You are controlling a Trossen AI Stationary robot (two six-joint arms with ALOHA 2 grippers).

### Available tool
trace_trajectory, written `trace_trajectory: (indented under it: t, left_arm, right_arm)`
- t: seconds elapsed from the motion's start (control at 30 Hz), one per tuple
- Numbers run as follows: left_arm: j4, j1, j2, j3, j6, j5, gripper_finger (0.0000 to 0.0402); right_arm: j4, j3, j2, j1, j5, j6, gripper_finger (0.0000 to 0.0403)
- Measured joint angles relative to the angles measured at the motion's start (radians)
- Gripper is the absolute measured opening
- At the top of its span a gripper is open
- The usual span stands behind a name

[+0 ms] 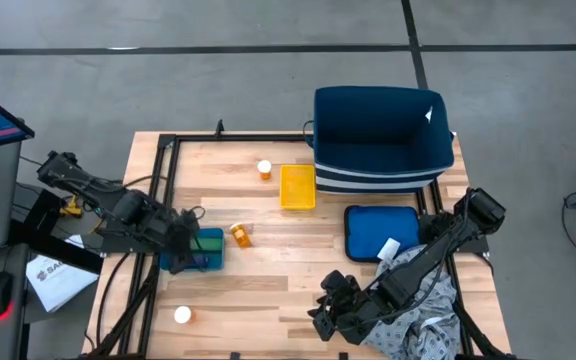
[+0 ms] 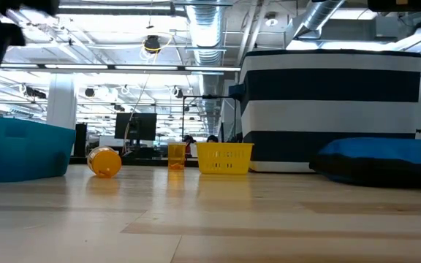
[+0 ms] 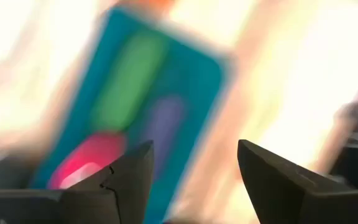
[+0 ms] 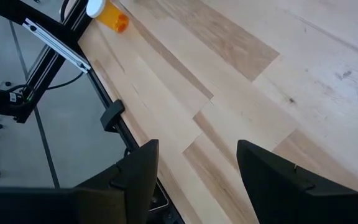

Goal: Pick & place medical supplies in basket/bin
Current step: Put the bottom orange pill bottle into the yellow bin

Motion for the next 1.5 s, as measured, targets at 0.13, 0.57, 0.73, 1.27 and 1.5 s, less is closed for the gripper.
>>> trace_trajectory:
  t: [0.13,0.57,0.73,1.27,1.5]
  left_arm:
    - [0.229,-0.059,-0.013,0.000,0.096,0.187,0.0216]
    - [0.539,-0.565,0.167,0.001,0.114,0.221,0.0257]
    - [0.527,-0.577,0.241,0.001,0.174,0.200,0.0277]
    - [0.451,-0.588,0.413,0.001,0.235,-0.096,0.0285]
    - [0.446,-0.634,0.459,0.000,0.210,-0.116,0.0285]
  right_arm:
    - [-0.002,0.000,0.000,0.018,-0.004,0.036,0.0214]
    - [-0.052,-0.001,0.000,0.106,0.073,0.218,0.0214]
    - [-0.050,0.000,0.000,0.106,0.072,0.220,0.0214]
    - [-0.044,-0.001,0.000,0.105,0.044,0.231,0.0214]
    - [-0.044,-0.001,0.000,0.105,0.044,0.238,0.0214]
